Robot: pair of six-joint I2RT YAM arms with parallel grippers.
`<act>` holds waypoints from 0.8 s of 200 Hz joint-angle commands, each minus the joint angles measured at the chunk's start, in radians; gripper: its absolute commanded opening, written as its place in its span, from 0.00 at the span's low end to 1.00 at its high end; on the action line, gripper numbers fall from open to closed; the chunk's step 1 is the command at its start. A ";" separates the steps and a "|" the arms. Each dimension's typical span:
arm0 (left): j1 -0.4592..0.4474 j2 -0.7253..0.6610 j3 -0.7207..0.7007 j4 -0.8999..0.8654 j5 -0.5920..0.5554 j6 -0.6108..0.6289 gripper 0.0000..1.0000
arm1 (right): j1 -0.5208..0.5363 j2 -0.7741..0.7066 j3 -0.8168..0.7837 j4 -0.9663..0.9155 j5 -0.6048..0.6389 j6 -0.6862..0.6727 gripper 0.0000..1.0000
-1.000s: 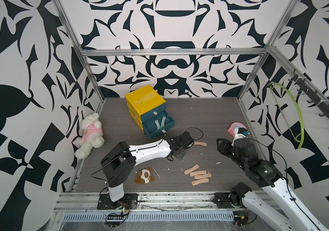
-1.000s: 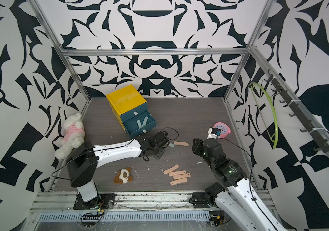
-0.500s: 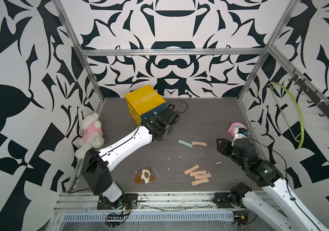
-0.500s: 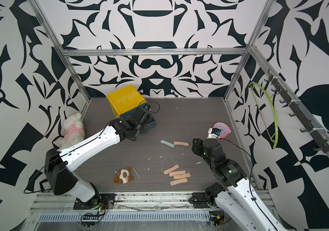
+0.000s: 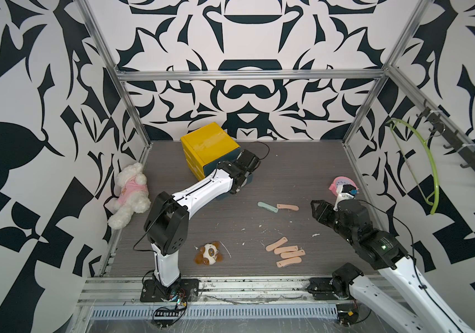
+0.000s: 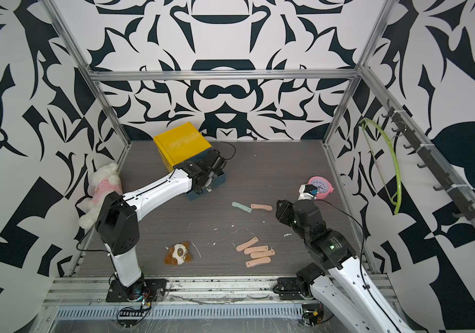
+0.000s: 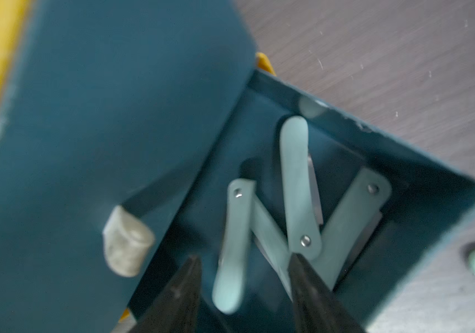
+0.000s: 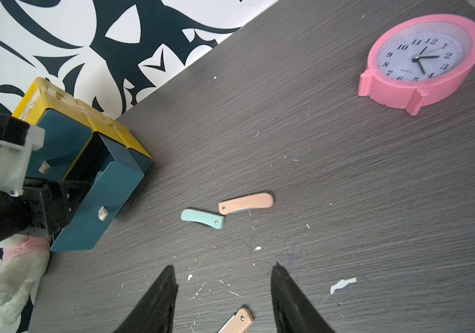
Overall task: Place the fruit knives into the drawer by color
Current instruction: Place the fruit knife in the drawer, then pick up the fruit knife from the center of the board.
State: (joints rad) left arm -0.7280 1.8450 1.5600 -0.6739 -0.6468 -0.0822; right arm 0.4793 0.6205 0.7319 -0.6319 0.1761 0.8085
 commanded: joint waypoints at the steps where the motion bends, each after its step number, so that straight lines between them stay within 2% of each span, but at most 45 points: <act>1: 0.001 -0.059 0.009 -0.004 0.047 -0.019 0.69 | -0.001 0.026 0.019 0.029 -0.047 -0.009 0.55; 27: 0.001 -0.124 0.015 0.001 0.095 -0.039 0.83 | -0.001 0.061 0.011 0.058 -0.079 -0.011 0.56; 36: 0.001 -0.150 0.012 0.005 0.122 -0.051 0.84 | -0.001 0.078 0.009 0.068 -0.093 -0.012 0.56; 43: 0.001 -0.171 0.011 0.004 0.149 -0.065 0.91 | -0.002 0.092 0.009 0.077 -0.108 -0.016 0.56; 75: 0.001 -0.297 -0.034 0.046 0.297 -0.129 1.00 | -0.002 0.206 0.047 0.084 -0.190 -0.076 0.57; 123: 0.001 -0.478 -0.184 0.121 0.463 -0.253 0.99 | -0.003 0.544 0.177 0.047 -0.367 -0.275 0.57; 160: 0.000 -0.643 -0.373 0.166 0.493 -0.327 0.99 | -0.002 0.778 0.288 0.031 -0.333 -0.389 0.56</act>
State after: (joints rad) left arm -0.7269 1.2892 1.2819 -0.5423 -0.2100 -0.3336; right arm 0.4793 1.3094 0.9287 -0.5842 -0.1471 0.5442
